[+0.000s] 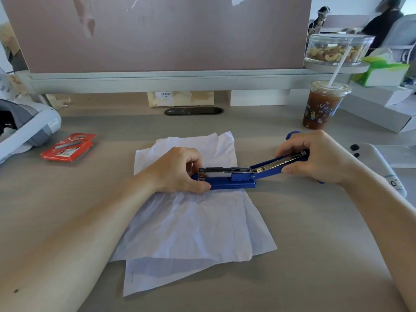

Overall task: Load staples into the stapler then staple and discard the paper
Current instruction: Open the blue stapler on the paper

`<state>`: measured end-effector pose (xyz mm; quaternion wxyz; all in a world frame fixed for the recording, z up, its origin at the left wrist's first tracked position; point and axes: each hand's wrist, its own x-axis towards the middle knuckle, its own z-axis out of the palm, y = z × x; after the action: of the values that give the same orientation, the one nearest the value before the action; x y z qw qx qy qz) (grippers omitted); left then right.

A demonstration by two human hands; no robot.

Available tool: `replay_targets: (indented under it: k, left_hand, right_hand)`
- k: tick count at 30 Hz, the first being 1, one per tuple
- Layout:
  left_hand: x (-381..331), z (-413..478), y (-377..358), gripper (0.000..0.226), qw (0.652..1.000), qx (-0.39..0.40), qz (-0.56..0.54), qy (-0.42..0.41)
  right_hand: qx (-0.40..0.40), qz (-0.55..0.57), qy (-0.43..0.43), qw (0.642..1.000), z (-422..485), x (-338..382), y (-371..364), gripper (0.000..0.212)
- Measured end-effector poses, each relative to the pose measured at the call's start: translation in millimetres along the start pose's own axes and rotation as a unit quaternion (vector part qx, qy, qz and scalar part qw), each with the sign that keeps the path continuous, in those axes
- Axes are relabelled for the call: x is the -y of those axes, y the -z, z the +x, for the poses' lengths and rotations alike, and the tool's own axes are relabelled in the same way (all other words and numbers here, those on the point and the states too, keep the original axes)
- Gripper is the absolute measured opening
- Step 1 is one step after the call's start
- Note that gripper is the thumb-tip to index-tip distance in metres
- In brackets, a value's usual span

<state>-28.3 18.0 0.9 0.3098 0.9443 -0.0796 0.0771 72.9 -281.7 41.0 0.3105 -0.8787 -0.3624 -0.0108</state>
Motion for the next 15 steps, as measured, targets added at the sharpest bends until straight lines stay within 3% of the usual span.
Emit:
replay_targets:
  k: [15]
  left_hand:
    - [4.0, 1.6, 0.3, 0.031, 0.999, 0.006, 0.039, -0.001]
  right_hand:
    - [0.09, -0.07, -0.042, 0.993, 1.6, 4.2, -10.4, 0.031]
